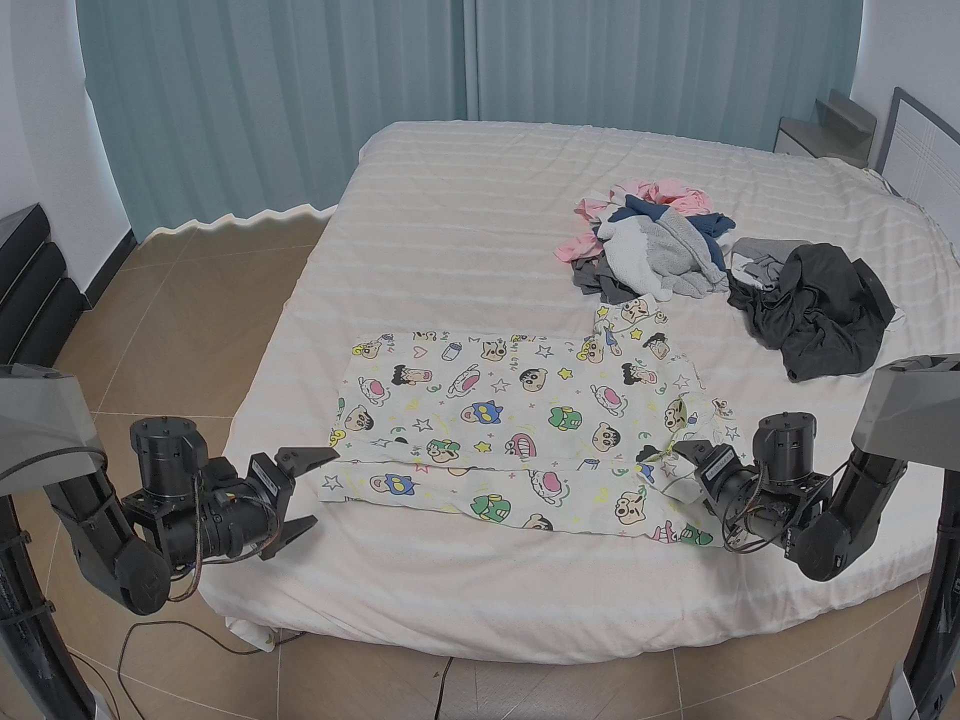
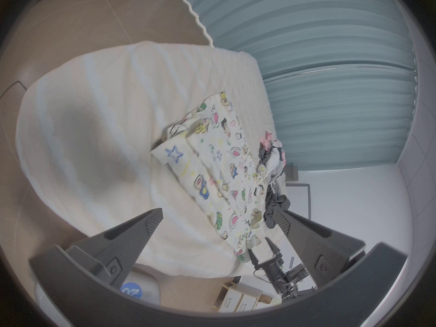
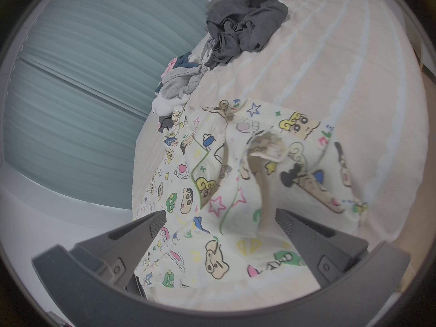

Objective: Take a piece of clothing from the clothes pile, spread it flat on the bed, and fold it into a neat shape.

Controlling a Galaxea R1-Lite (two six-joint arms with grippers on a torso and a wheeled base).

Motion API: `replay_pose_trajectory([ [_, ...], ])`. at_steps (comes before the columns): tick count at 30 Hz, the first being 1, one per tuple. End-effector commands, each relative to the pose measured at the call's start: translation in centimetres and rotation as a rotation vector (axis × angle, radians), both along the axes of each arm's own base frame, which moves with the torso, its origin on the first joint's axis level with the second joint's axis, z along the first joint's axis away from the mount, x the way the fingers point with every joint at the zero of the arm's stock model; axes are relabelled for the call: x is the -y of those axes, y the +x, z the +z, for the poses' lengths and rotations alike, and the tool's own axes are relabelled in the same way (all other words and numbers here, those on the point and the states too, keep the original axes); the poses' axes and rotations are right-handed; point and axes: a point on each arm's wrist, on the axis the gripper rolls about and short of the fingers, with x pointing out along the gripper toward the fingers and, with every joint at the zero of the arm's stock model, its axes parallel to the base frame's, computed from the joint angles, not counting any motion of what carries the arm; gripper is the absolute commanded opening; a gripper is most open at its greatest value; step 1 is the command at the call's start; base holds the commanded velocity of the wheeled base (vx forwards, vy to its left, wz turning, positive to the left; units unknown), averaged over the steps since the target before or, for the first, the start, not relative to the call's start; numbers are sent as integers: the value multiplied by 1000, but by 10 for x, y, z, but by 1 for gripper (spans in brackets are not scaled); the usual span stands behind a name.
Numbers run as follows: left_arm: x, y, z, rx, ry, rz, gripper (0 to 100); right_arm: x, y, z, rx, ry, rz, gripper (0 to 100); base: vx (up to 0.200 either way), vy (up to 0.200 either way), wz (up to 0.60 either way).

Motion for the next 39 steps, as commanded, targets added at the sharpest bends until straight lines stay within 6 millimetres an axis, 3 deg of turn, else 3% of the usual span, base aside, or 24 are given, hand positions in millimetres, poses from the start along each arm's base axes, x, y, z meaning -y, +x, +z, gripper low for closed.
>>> replay_pose_trajectory([
  [1,3,-5,-18,-71,17,-14,100,-5,11,-6,11,12,2,100,0,0,0],
  [7,3,-5,-19,-72,18,-16,100,-8,15,-6,21,14,7,100,0,0,0],
  [8,3,-5,-20,-75,18,-16,100,-9,15,-8,15,12,9,0,0,0,0],
  [14,3,-5,-20,-76,19,-15,100,-8,13,-9,8,4,1,0,0,0,0],
  [39,4,-5,-22,-81,32,-3,100,-31,-13,46,-9,-16,99,0,0,0,0],
])
